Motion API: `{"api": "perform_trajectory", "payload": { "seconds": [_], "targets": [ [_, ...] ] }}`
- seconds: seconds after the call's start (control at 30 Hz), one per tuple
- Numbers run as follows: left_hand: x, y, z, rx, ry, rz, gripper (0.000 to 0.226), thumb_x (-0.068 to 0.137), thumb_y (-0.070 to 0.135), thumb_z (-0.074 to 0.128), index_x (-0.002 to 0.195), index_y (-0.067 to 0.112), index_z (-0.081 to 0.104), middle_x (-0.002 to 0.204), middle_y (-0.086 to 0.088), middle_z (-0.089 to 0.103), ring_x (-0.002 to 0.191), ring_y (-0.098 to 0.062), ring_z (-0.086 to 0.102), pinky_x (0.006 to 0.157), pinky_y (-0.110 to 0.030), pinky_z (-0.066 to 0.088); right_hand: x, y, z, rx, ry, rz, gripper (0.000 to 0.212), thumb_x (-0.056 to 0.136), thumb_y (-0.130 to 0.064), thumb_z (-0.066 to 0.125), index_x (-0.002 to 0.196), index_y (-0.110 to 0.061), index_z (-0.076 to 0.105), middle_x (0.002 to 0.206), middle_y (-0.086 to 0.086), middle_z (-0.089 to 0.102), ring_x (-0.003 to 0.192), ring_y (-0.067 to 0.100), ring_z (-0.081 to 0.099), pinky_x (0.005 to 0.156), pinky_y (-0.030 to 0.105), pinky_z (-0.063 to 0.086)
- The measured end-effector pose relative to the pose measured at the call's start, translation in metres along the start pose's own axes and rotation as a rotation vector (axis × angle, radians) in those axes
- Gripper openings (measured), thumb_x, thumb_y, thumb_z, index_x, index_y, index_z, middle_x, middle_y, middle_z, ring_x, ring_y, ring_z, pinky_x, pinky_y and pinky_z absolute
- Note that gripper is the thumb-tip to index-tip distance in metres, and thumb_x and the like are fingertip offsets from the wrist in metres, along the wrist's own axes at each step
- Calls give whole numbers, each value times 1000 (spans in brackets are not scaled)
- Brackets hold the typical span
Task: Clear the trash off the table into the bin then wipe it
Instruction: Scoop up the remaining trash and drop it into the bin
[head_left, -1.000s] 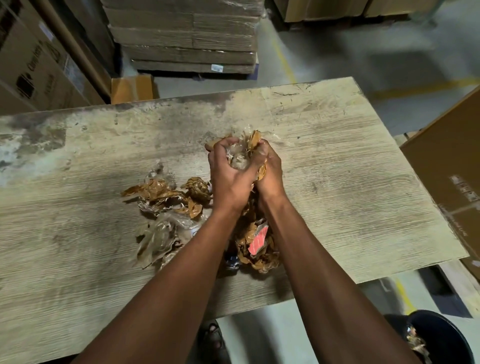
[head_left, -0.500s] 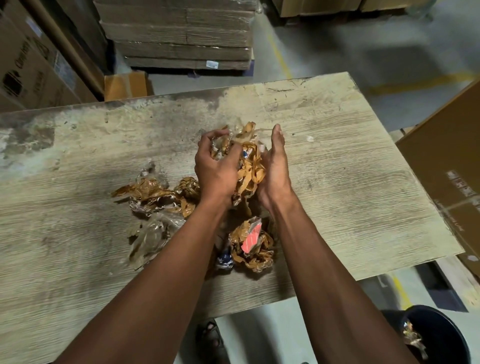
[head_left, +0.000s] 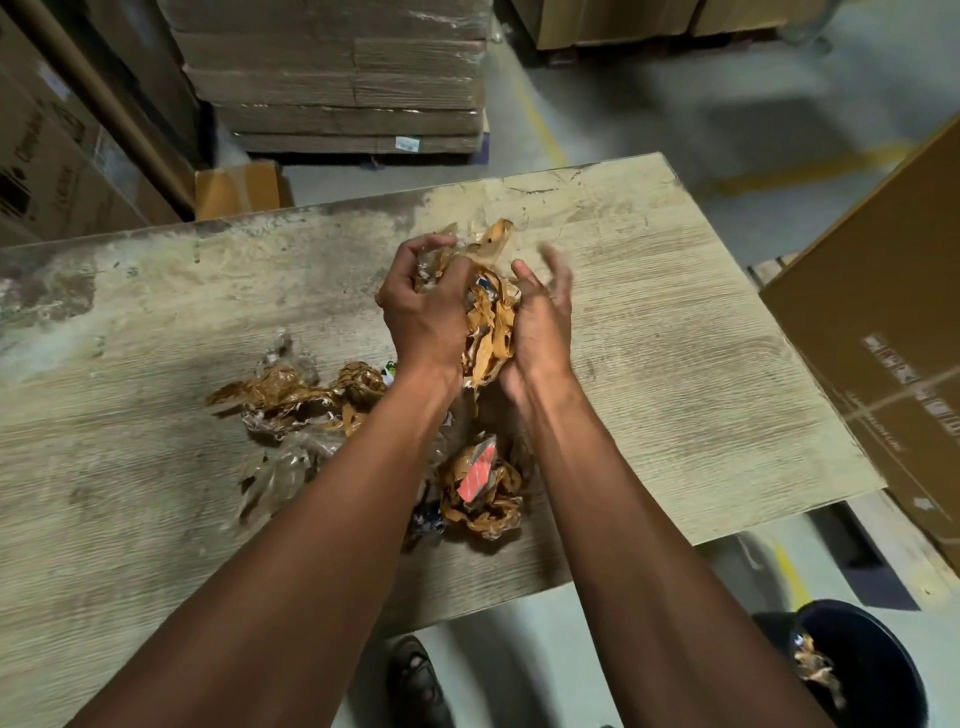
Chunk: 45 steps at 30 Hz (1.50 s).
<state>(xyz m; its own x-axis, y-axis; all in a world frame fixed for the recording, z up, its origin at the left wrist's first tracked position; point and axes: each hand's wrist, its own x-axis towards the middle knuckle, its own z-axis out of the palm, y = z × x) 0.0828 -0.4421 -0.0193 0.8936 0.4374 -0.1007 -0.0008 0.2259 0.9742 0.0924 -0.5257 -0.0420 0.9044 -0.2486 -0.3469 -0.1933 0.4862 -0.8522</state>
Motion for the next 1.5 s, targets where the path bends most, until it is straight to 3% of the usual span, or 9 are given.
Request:
{"api": "perform_trajectory", "payload": {
  "seconds": [0.13, 0.23, 0.37, 0.47, 0.6, 0.73, 0.83, 1.1, 1.5],
  "targets": [
    [-5, 9, 12, -33, -9, -11, 15, 84, 18, 77, 96, 27, 76, 93, 0, 78, 87, -20, 73, 74, -37, 60, -3, -7, 1, 42, -32, -2, 41, 102, -14, 47, 108, -26, 85, 126, 13, 78, 124, 33, 72, 113, 57, 53],
    [-12, 14, 26, -39, -27, 35, 15, 92, 6, 73, 103, 18, 74, 97, 4, 79, 73, -3, 68, 64, -23, 56, -5, -19, -4, 98, -26, -8, 39, 99, -28, 49, 109, -19, 85, 122, 22, 77, 120, 41, 72, 109, 60, 55],
    [-29, 20, 46, -44, -75, 25, 16, 94, 6, 70, 103, 19, 72, 81, 13, 74, 65, -1, 62, 54, -23, 49, -10, -42, -21, 166, -35, -68, 45, 94, -45, 45, 109, -17, 78, 114, 21, 77, 110, 39, 72, 93, 48, 62],
    [-49, 20, 67, -34, -119, 37, 17, 94, 2, 68, 106, 13, 72, 78, 14, 71, 60, 0, 58, 54, -21, 48, -19, -62, -41, 138, -74, -145, 53, 104, -56, 58, 119, -9, 76, 116, 20, 79, 110, 38, 76, 98, 52, 61],
    [-85, 13, 98, -35, -193, 24, 14, 92, 8, 71, 106, 11, 72, 81, 4, 73, 68, -9, 63, 64, -31, 55, -27, -83, -78, 156, -36, -145, 38, 100, -33, 76, 121, -2, 71, 103, 17, 79, 97, 31, 78, 98, 52, 62],
    [-126, 0, 136, -98, -267, -36, 14, 86, 9, 71, 96, 20, 71, 79, -4, 72, 69, -16, 64, 65, -32, 53, -34, -104, -128, 223, 1, -153, 19, 99, -18, 76, 112, -7, 67, 94, 14, 77, 86, 26, 74, 102, 60, 57],
    [-163, -13, 169, -137, -332, -84, 15, 83, 10, 71, 95, 20, 70, 78, -7, 72, 69, -19, 63, 66, -32, 52, -42, -122, -177, 266, 48, -188, 9, 102, -12, 71, 104, -12, 62, 86, 10, 74, 78, 21, 71, 91, 51, 56],
    [-289, -63, 261, -132, -528, -171, 21, 93, -8, 65, 100, 13, 67, 77, -5, 70, 65, -15, 62, 60, -25, 52, -75, -159, -335, 279, 271, -301, 13, 99, -12, 72, 99, -16, 59, 88, 10, 67, 82, 23, 62, 83, 44, 50],
    [-464, -155, 342, -48, -837, -375, 23, 96, -5, 66, 114, 9, 68, 92, -5, 81, 84, -21, 75, 79, -44, 65, -148, -171, -543, 290, 600, -363, 20, 101, -10, 69, 84, -20, 69, 81, 3, 72, 75, 17, 67, 79, 38, 55]
  ]
}}
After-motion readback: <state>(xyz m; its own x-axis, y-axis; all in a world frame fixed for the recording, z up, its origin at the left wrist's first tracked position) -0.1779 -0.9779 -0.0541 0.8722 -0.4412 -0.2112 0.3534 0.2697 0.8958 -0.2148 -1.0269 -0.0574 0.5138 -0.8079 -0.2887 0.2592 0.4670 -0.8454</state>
